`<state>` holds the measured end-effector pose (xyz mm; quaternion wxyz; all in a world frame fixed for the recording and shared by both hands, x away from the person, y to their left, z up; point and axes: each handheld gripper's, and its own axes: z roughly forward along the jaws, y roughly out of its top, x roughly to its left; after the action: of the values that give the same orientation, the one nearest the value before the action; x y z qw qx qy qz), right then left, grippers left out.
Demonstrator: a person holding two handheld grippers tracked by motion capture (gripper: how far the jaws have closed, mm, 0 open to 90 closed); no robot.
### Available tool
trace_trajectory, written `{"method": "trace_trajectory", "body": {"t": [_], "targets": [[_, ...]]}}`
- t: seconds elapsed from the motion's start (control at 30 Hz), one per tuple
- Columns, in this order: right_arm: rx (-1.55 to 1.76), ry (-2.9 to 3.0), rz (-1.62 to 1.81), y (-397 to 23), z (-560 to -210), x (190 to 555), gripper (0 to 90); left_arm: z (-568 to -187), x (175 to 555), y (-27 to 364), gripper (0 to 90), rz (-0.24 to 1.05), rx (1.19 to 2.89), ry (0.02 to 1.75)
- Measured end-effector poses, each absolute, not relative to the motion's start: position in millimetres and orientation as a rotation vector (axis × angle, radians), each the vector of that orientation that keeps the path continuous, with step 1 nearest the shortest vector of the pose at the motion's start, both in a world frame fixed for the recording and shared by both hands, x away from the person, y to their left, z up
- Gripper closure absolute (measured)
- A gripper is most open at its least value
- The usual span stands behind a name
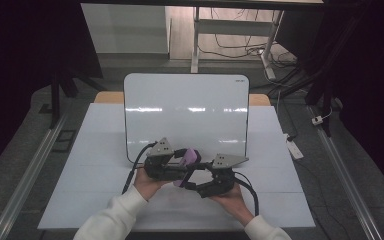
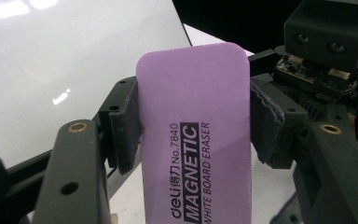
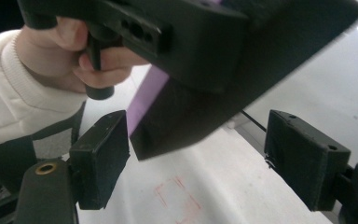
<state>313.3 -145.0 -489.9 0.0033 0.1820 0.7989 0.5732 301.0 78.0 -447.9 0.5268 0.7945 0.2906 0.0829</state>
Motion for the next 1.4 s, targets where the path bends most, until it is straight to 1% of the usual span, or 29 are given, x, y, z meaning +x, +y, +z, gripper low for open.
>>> {"method": "trace_trajectory", "body": {"t": [0.23, 0.5, 0.93, 1.07, 1.17, 1.3, 1.4], "targets": [[0.517, 2.531, 1.842, -137.0, -488.9, 316.7, 22.1, -447.2, 299.3, 78.0, 40.0, 0.162, 1.882, 0.654], [0.515, 2.533, 1.921, -139.0, -488.4, 319.7, 29.4, -446.7, 300.9, 82.6, 39.9, 0.13, 1.86, 0.648], [0.539, 2.514, 1.938, -140.6, -487.8, 318.8, 35.3, -446.7, 299.8, 84.3, 38.4, 0.142, 1.85, 0.63], [0.566, 2.481, 1.924, -143.2, -487.7, 318.9, 37.5, -446.1, 298.1, 84.5, 34.1, 0.176, 1.849, 0.637], [0.582, 2.46, 1.894, -143.6, -488.5, 318.1, 38.1, -444.5, 293.6, 83.6, 30.7, 0.251, 1.858, 0.654], [0.594, 2.446, 1.875, -143.1, -490.3, 317.1, 38.9, -442.1, 285.2, 83.8, 30.8, 0.309, 1.853, 0.675], [0.602, 2.441, 1.848, -142.7, -490.5, 315.9, 39.2, -442.7, 279.6, 83.1, 30.7, 0.317, 1.858, 0.69]]}}
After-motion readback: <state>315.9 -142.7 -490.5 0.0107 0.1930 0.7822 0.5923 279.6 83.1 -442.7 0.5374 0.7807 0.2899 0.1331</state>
